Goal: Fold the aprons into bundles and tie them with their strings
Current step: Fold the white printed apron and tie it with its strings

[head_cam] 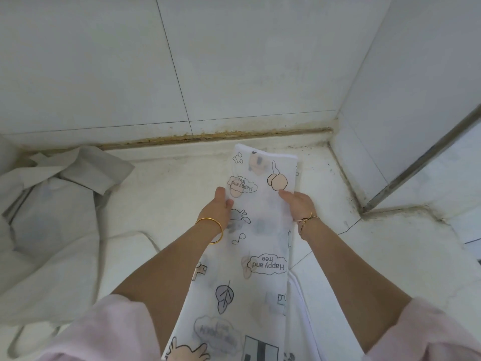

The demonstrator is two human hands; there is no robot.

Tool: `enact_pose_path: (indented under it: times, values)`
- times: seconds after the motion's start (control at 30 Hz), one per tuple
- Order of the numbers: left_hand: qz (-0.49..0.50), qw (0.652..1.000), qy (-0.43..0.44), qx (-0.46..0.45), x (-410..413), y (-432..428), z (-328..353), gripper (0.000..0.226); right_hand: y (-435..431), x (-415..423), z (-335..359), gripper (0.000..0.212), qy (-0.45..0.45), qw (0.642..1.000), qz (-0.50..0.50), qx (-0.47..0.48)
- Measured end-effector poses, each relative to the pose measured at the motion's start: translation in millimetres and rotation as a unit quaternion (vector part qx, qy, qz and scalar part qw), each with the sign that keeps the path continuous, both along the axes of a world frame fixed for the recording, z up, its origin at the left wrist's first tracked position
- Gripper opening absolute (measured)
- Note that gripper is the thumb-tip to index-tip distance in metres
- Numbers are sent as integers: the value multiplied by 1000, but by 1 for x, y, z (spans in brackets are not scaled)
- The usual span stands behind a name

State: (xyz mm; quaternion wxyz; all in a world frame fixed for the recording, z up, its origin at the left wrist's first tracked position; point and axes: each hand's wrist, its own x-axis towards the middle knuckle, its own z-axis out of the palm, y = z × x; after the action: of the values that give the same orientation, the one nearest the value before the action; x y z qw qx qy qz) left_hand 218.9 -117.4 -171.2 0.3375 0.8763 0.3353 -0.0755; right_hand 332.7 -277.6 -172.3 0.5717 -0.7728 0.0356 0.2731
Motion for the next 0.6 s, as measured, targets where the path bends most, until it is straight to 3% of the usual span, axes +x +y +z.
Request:
enact_pose_path:
  times: [0.27,0.5,0.6]
  values:
    - [3,1000,-11,7,0,-3,-1,19,-6,5,11,31,141,989,30,-28]
    - [4,1000,-19,3,-5,-5,-1,12,-3,-3,12,53,98,988,57,-108]
    - [-5,1000,15,22,-1,-7,1,21,-6,-4,9,48,73,989,50,-115]
